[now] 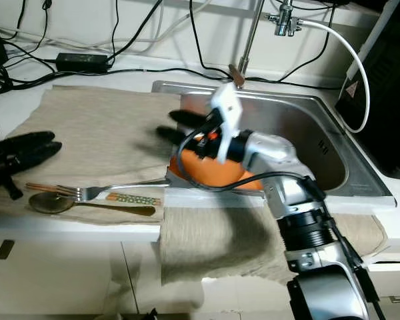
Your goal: Kitchen organization
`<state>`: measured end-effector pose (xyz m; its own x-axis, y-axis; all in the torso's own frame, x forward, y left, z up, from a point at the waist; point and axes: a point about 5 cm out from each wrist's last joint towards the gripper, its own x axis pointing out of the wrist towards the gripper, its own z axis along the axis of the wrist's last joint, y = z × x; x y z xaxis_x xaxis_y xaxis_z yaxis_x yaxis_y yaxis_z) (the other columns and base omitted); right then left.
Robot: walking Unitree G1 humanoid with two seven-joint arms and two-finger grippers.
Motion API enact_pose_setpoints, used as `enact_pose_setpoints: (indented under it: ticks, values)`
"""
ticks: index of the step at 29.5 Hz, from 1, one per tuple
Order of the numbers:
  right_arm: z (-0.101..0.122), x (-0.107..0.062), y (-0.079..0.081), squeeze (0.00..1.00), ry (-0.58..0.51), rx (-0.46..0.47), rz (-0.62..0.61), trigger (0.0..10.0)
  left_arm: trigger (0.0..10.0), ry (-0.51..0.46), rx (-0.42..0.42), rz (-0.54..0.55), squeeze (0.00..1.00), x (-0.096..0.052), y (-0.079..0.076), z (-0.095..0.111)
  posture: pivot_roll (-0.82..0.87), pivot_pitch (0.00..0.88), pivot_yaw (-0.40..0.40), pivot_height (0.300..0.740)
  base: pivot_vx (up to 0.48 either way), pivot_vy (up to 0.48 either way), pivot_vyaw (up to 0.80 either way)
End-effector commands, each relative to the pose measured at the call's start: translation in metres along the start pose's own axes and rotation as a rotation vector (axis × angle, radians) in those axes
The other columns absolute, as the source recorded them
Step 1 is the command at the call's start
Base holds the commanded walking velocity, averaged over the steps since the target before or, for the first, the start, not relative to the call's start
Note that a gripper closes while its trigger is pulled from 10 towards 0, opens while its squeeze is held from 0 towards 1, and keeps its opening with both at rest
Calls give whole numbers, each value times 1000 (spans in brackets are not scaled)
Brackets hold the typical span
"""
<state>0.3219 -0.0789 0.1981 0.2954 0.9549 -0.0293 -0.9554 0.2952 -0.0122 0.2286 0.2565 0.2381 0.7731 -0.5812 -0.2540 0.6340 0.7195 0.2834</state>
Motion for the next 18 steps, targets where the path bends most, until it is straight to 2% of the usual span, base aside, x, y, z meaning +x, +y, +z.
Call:
enact_pose_setpoints:
  ticks: [1, 4, 6, 8, 12, 13, 15, 16, 17, 18]
  values:
    - [-6, 7, 0, 1000, 86, -18, 69, 10000, 10000, -2, 5, -36, 0, -3, -6, 2, -11, 0, -124, 740, 0, 0, 0]
    - [-20, 22, -1, 1000, 200, -11, 155, 10000, 10000, 0, -23, -30, 0, -4, -8, -3, -1, 0, -145, 740, 0, 0, 0]
    - [-20, 25, -4, 1000, 209, 1, 159, 10000, 10000, 1, -30, -31, 0, -4, -8, -4, 2, 0, -149, 740, 0, 0, 0]
    - [-16, 36, -9, 1000, 201, 45, 201, 10000, 10000, 22, -38, -38, 0, -6, -10, -7, 11, 0, -162, 740, 0, 0, 0]
    - [-12, 40, -9, 1000, 191, 60, 236, 10000, 10000, 36, -40, -44, 0, -8, -12, -9, 19, 0, -172, 740, 0, 0, 0]
    - [-8, 43, -8, 878, 195, 43, 289, 10000, 10000, 60, -47, -46, 0, -11, -16, -14, 30, 0, -186, 740, 0, 0, 0]
    - [-7, 44, -7, 878, 202, 32, 306, 10000, 10000, 66, -49, -47, 0, -13, -18, -16, 32, 0, -187, 740, 0, 0, 0]
    - [-6, 44, -5, 227, 207, 21, 335, 10000, 10000, 71, -52, -45, 0, -14, -19, -17, 37, 0, -192, 740, 0, 0, 0]
    - [-5, 44, -3, 0, 212, 11, 382, 10000, 10000, 78, -56, -41, 0, -16, -20, -18, 41, 0, -195, 740, 0, 0, 0]
    - [-5, 44, -3, 0, 212, 11, 382, 10000, 10000, 78, -56, -41, 0, -16, -20, -18, 41, 0, -195, 740, 0, 0, 0]
